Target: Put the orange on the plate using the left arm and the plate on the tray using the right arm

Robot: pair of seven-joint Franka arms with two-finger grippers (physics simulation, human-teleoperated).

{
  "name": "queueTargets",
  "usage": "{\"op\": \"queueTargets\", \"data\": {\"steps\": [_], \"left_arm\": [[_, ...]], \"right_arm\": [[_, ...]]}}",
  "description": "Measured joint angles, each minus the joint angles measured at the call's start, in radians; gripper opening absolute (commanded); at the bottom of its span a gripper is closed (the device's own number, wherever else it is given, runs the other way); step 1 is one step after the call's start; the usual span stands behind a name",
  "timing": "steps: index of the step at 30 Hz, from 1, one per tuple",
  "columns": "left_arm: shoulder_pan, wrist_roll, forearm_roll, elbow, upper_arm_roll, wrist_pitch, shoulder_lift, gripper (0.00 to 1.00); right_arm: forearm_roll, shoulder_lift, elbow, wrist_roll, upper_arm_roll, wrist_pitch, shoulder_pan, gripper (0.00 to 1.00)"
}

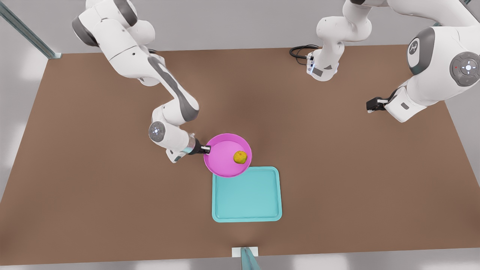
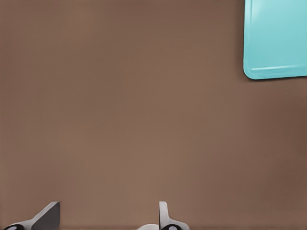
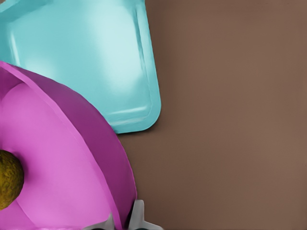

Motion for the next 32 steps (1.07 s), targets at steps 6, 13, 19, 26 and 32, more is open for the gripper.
{"op": "queueTargets", "data": {"steps": [6, 13, 19, 26, 32], "left_arm": [[0.0, 0.003, 0.0, 0.0, 0.0, 0.001, 0.0, 1.0], [0.0, 0.006, 0.001, 0.0, 0.0, 0.002, 0.0, 1.0], [0.0, 0.007, -0.004, 0.0, 0.0, 0.003, 0.004, 1.0], [0.0, 0.009, -0.006, 0.0, 0.0, 0.004, 0.006, 1.0], [-0.002, 0.009, -0.009, 0.0, 0.0, 0.001, -0.001, 1.0]], "right_arm": [[0.004, 0.325, 0.355, 0.002, -0.046, 0.033, 0.052, 0.21], [0.002, 0.45, 0.497, 0.004, -0.053, 0.07, 0.1, 0.21], [-0.002, 0.45, 0.502, 0.012, -0.053, 0.093, 0.101, 1.0], [-0.182, -0.21, 0.293, -0.042, -0.33, -0.345, -0.056, 1.0], [-0.403, -0.432, 0.284, -0.146, -0.365, -0.768, -0.119, 1.0]]}}
